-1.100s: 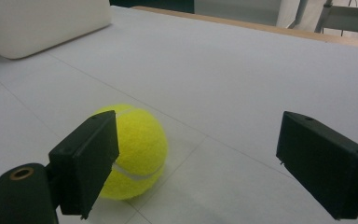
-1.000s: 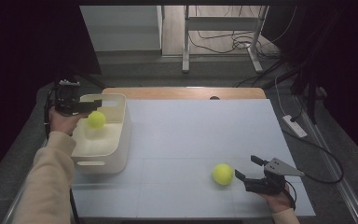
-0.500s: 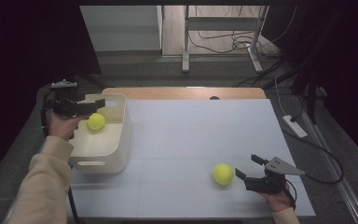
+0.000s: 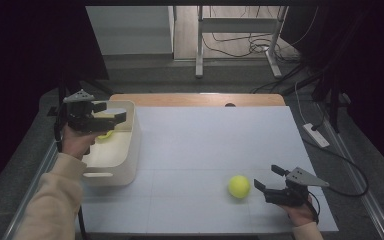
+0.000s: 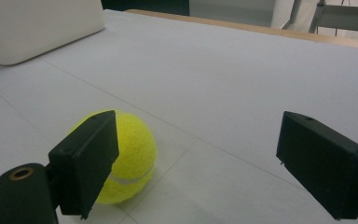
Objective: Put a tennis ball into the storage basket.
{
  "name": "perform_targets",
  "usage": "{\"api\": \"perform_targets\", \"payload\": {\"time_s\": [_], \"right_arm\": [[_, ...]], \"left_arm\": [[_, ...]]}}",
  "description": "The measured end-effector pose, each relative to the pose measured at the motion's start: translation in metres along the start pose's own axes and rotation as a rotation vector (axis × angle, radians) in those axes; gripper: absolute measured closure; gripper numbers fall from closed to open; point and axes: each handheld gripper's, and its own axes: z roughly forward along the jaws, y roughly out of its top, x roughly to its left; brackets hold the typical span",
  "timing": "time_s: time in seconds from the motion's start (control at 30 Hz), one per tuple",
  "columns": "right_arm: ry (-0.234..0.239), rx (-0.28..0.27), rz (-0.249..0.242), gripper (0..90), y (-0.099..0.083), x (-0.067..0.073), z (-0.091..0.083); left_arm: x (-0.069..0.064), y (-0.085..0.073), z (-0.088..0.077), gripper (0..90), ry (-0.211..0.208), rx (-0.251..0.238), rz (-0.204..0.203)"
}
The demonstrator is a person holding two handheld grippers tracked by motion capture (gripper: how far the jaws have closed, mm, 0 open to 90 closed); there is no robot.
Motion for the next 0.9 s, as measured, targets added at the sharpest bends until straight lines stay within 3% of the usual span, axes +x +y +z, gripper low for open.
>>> {"api": "perform_targets", "payload": {"time_s": [0.67, 0.9], "right_arm": [[0.008, 0.005, -0.006, 12.6, -0.002, 0.0, -0.002], [0.005, 0.001, -0.006, 12.6, -0.002, 0.0, -0.003]], "left_arm": [[-0.044, 0.005, 0.01, 8.5, -0.113, -0.024, 0.074], [-0.055, 0.005, 0.015, 8.8, -0.158, -0.031, 0.083]]}}
